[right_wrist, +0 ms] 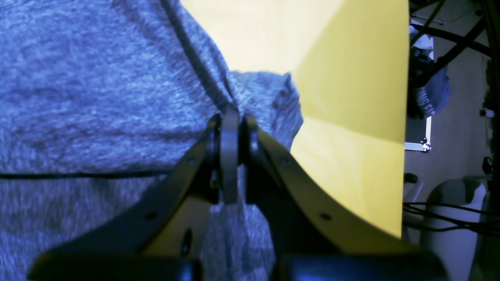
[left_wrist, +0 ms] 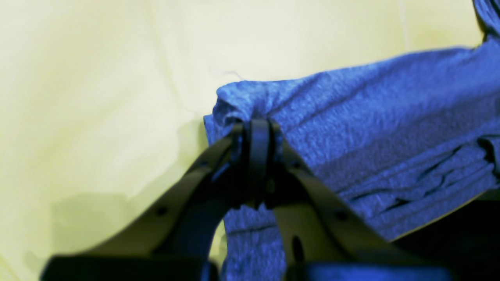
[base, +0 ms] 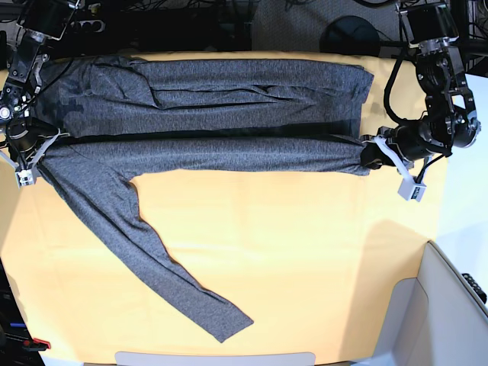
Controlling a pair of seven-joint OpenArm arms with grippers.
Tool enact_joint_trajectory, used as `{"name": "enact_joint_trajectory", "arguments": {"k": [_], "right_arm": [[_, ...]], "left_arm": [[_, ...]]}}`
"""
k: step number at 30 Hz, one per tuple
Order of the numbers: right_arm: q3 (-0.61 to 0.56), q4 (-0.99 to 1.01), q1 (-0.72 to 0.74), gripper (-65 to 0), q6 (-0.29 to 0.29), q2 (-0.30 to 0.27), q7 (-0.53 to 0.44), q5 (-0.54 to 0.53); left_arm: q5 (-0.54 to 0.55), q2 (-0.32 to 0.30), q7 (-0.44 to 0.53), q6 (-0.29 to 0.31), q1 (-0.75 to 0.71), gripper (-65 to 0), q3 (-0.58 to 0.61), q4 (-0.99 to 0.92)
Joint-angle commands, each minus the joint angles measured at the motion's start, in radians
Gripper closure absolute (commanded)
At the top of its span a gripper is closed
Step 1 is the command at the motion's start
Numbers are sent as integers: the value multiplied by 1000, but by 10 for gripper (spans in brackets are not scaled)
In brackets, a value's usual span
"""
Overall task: Fold the T-shirt properly
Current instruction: 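Lift the held hem and fold it over onto the collar edge, then open both grippers and move the right gripper to the hanging sleeve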
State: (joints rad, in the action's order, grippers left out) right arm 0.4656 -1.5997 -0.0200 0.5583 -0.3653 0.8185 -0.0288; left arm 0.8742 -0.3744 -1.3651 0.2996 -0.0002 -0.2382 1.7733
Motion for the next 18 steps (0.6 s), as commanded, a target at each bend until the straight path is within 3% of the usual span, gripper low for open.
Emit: {"name": "enact_joint_trajectory", "arguments": {"k": [1,15,18], "right_arm": [[8,-34,4,0,-5,-24,-17,0],[43,-17,-59,-2,-5,-27,-17,5],[25,39,-56,-11,-5,-24,-15,5]], "left_arm": [[3,-16,2,2,1,-5,-17,15],[0,-22,2,2,-68,-7,-13,1],[0,-30,2,2,-65,-41,-6,-60]]}}
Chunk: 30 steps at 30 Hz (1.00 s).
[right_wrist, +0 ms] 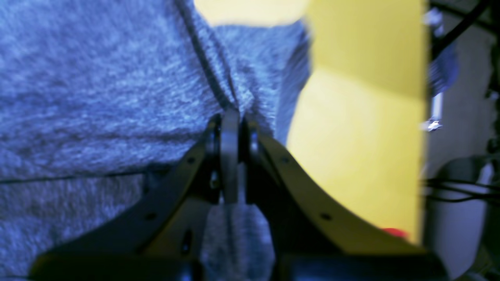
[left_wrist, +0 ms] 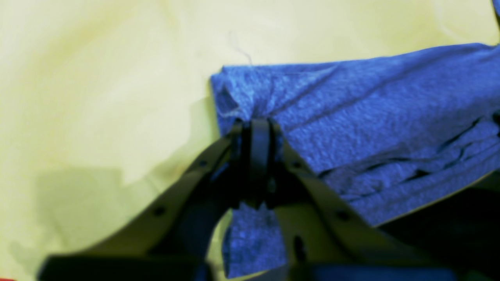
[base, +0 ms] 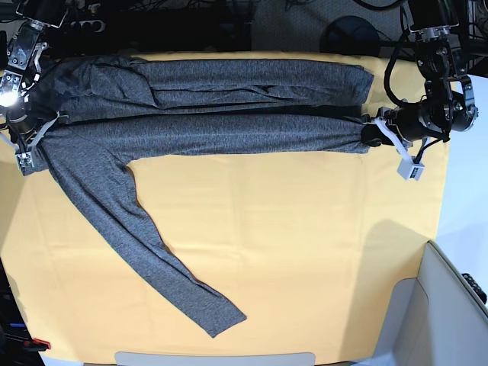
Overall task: Fold the T-shirt properly
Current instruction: 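Open both grippers and move the right gripper to the hanging sleeve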
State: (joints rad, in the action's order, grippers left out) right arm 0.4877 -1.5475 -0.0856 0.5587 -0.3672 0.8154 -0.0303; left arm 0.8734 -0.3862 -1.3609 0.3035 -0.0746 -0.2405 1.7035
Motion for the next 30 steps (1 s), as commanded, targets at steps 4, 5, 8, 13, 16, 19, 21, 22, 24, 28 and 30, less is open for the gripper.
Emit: {"name": "enact_joint_trajectory", "arguments": {"k": [4,5,8,13,16,19,21,22,24,28,30], "right_arm": [[-51,32,14,-150,-6,-25,23,7],[-51,32,14,-209,-6,-22,23,7],[-48,32,16,-354,-6,-22,23,5],[-14,-34,42,-431,-7,-29,26,7],[53,-81,91,-431,-7,-14,25,2],[70,-94,186,-431,-7,17,26,2],[64,-83,252,-431,-7,40,26,2],[64,-74,281,-431,-6,60,26,2],[62,-23,363,-431,-6,99,29,5],[21,242,551,-431,-4,121,19,2],[-4,408,646,-431,-4,124,-23,2]], "left_arm": [[2,-49,2,-2,14,-187,-4,-72],[2,-52,4,-2,14,-222,-4,-76],[2,-56,-1,-2,16,-243,-7,-73],[7,-99,-1,-2,17,-221,-18,-53],[5,-106,-1,-2,16,-221,-18,8],[3,-104,-1,-2,11,-221,-18,68],[3,-104,-1,-2,9,-221,-18,74],[3,-104,-1,-2,9,-221,-18,74],[3,-102,-1,-2,9,-221,-18,74],[3,-102,-1,-2,9,-221,-16,74],[3,-102,-1,-2,9,-221,-16,74]]}}
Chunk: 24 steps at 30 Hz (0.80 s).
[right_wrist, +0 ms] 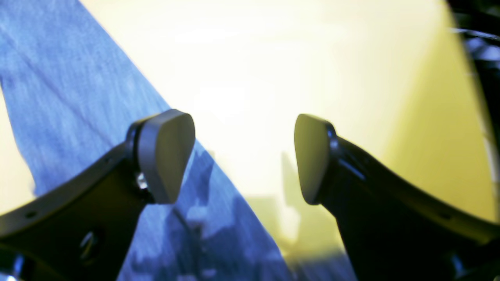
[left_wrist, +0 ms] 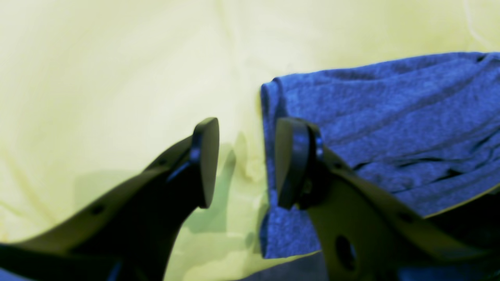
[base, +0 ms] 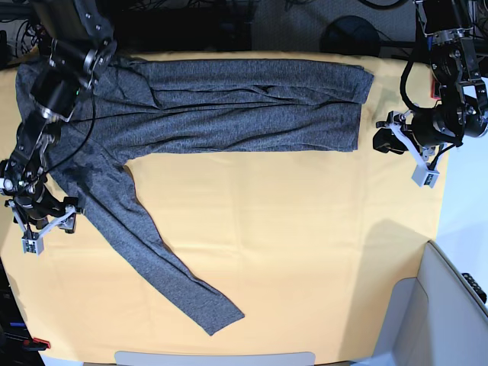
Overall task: Fold the T-shirt properly
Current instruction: 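Open both grippers and move the right gripper to the hanging sleeve, then grasp the hanging sleeve near the shoulder with the right gripper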
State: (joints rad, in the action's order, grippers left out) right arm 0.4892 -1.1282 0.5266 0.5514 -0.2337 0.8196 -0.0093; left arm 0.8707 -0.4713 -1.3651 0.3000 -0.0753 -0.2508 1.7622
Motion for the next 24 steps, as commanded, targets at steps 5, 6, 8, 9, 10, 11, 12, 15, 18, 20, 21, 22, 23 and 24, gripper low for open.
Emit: {"name": "enact_joint_trajectory", "arguments": {"k": [5,6,8,9,10,11,12,15,18,20,21,22,23,24], "right_arm": [[-20,365,237,-431,3,-16,-148,-19],[-20,419,267,-431,3,-25,-158,-19],[-19,531,335,-431,3,-33,-168,-19],[-13,570,353,-431,2,-33,-168,-19],[-11,600,369,-431,2,-34,-170,-19],[-11,610,372,-431,-1,-34,-171,-19],[-14,610,372,-431,-4,-34,-181,-16],[-17,613,349,-431,-6,-56,-211,-14],[-17,615,326,-431,-34,-68,-213,-14],[-17,613,300,-431,-50,-69,-214,-14],[-17,613,290,-431,-52,-69,-219,-14],[-19,613,280,-431,-52,-69,-230,-14],[-19,613,269,-431,-52,-69,-239,-13],[-20,615,261,-431,-52,-66,-242,-13]], "left_arm": [[6,-19,3,1,10,-221,-6,15],[6,-19,3,1,10,-221,-6,15],[6,-17,3,1,10,-221,-6,15],[6,-17,3,1,10,-221,-6,15],[6,-17,3,1,10,-221,-6,15],[6,-17,3,1,12,-221,-6,15],[6,-17,3,1,12,-221,-6,15],[6,-17,3,1,12,-221,-6,15],[6,-17,3,1,10,-221,-6,15],[6,-17,3,1,10,-221,-6,15],[6,-17,3,1,10,-221,-6,15],[6,-17,3,1,10,-221,-6,15],[6,-16,3,1,10,-221,-3,15],[6,-16,3,1,10,-221,0,15]]}}
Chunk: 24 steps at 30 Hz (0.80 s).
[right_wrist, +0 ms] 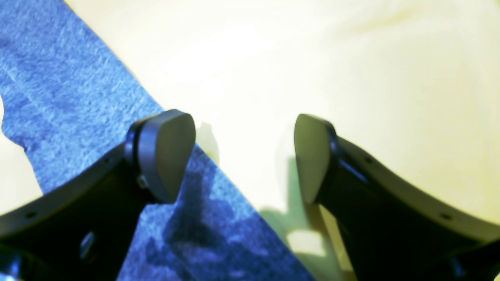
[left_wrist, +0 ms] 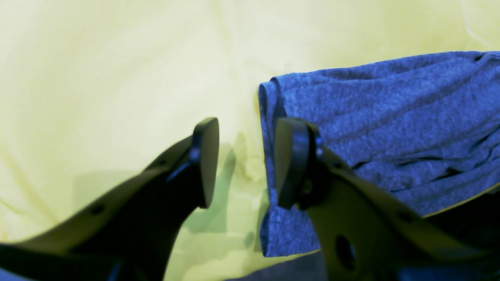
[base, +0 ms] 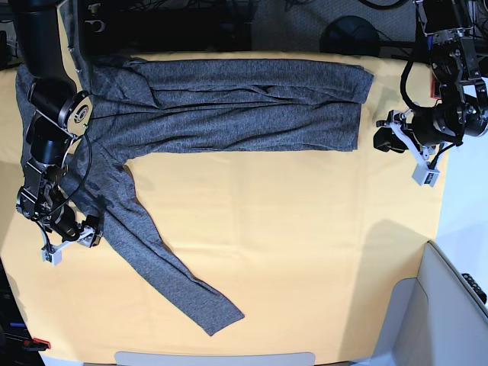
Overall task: Fold the T-shirt properly
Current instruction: 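Grasp the hanging sleeve near the shoulder with the right gripper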
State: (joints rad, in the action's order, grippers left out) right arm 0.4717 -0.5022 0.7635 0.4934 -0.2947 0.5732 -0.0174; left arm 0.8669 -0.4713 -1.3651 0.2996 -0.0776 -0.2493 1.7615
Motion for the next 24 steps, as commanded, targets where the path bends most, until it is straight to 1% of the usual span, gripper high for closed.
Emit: {"name": "enact_joint_trajectory", "arguments": {"k": [1,3,5,8,12,16,21,22,23,24], "right_arm": [[-11,-11,18,-431,6,-2,5,-5],[-52,-11,14,-431,9,2,6,-5],[-98,-13,9,-431,12,24,6,-6],[-138,-14,-2,-431,12,47,6,-9],[-136,-63,-32,-431,14,87,6,-9],[-138,-89,-55,-431,14,104,8,-9],[-138,-89,-69,-428,15,107,8,-9],[-138,-89,-71,-417,15,107,8,-9],[-138,-89,-71,-391,15,107,8,-9],[-138,-89,-71,-348,15,107,8,-9]], "left_arm": [[10,-16,3,2,12,-221,0,16],[10,-16,3,2,12,-221,0,16],[10,-16,3,2,12,-221,0,16],[10,-16,3,2,12,-221,-3,16],[10,-16,3,2,12,-221,-6,16],[10,-16,3,2,12,-221,-6,16],[10,-16,3,2,12,-221,-5,16],[10,-16,3,2,12,-221,-5,16],[10,-16,3,2,12,-221,-3,16],[10,-16,3,2,12,-221,-2,16]]}}
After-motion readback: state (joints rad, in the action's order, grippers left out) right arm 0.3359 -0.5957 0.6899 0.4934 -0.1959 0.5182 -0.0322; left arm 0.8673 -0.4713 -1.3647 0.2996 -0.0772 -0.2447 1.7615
